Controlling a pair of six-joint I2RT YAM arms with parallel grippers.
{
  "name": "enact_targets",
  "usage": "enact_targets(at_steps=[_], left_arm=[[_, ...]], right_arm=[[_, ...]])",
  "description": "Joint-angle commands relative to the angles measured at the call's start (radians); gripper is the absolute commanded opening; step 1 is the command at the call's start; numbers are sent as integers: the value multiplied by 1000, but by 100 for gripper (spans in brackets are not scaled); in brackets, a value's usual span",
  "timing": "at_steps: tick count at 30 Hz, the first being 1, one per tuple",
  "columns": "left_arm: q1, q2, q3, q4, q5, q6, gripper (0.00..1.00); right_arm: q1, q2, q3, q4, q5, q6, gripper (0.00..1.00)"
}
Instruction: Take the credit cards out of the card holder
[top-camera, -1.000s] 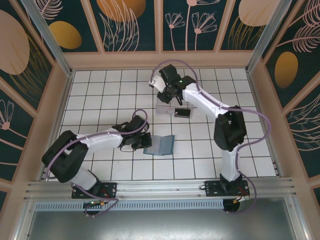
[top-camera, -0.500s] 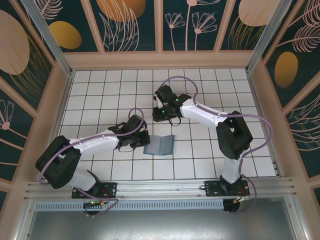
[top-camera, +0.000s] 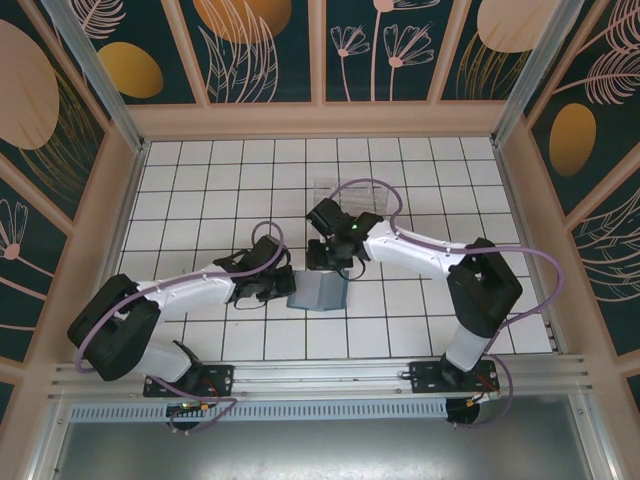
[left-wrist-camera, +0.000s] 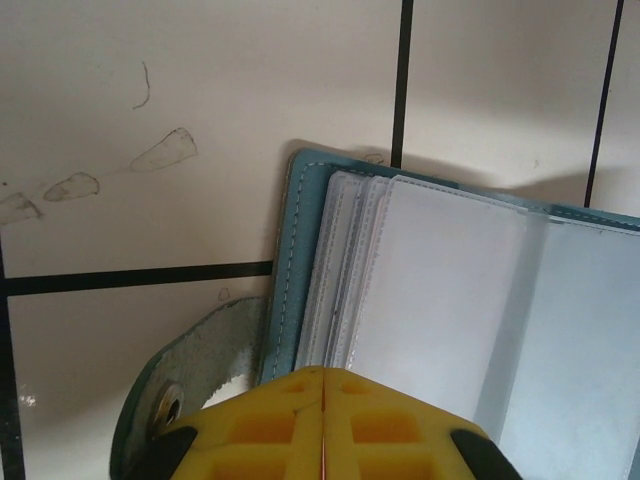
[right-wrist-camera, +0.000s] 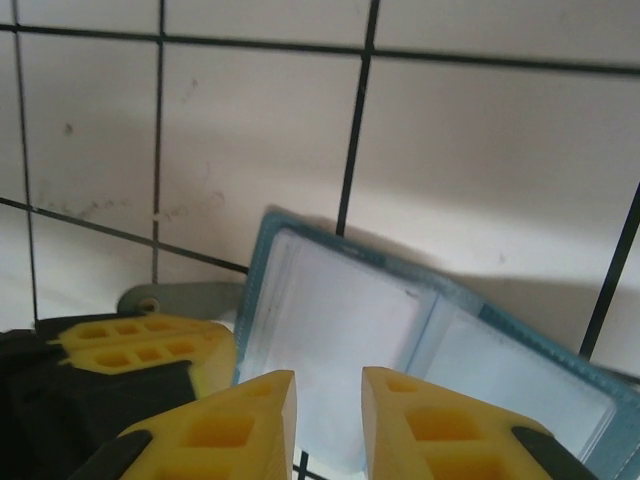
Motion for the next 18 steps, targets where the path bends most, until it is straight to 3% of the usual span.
enact_targets(at_steps=[1, 7, 18], left_arm=[[8, -27, -29, 48, 27, -36, 8], [26, -35, -89, 142, 101, -73, 8], [27, -53, -138, 173, 105, -78, 7]], right_arm=[[24, -18, -23, -38, 37, 78, 27], [54, 18, -20, -50, 81, 90, 40], [97, 155, 65, -96, 101, 107, 46]])
